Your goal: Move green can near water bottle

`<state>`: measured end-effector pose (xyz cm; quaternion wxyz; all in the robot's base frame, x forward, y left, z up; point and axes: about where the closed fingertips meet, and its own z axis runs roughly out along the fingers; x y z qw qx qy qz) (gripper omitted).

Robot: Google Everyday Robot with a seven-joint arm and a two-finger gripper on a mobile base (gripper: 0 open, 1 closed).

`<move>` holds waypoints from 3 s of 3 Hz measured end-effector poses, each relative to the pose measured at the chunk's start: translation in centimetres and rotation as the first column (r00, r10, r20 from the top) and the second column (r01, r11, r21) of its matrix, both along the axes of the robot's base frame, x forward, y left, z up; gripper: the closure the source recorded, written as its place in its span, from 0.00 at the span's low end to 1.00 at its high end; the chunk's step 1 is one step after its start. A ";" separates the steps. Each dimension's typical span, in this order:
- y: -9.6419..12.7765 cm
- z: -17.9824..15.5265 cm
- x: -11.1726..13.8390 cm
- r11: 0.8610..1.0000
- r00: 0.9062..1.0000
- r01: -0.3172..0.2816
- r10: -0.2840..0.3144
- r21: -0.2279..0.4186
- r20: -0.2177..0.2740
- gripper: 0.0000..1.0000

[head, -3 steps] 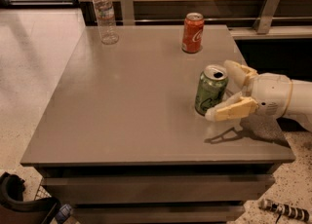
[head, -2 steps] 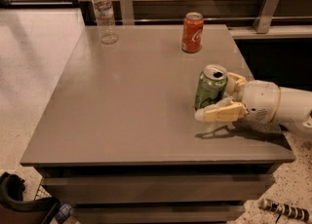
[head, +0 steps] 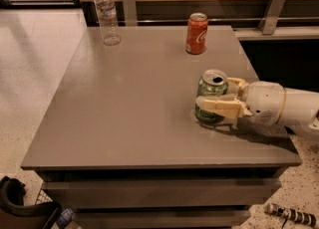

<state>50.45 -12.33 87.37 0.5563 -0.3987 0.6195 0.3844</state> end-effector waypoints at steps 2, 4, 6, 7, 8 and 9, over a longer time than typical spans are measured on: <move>0.5 0.1 0.0 1.000 1.000 -0.009 0.009 0.000 0.002 1.00; 1.5 1.4 6.1 0.999 0.999 -0.042 0.042 0.010 -0.022 1.00; 6.2 1.6 18.3 0.990 0.985 0.144 -0.142 0.008 -0.102 1.00; 8.5 1.0 22.6 0.971 0.965 0.232 -0.237 -0.053 -0.116 1.00; 10.2 2.6 24.8 0.962 0.962 0.263 -0.268 -0.075 -0.058 1.00; 11.5 4.7 26.2 0.961 0.963 0.267 -0.268 -0.068 -0.001 1.00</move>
Offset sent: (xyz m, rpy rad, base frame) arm -0.0001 0.0025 0.0006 -0.0001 -0.0008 0.0046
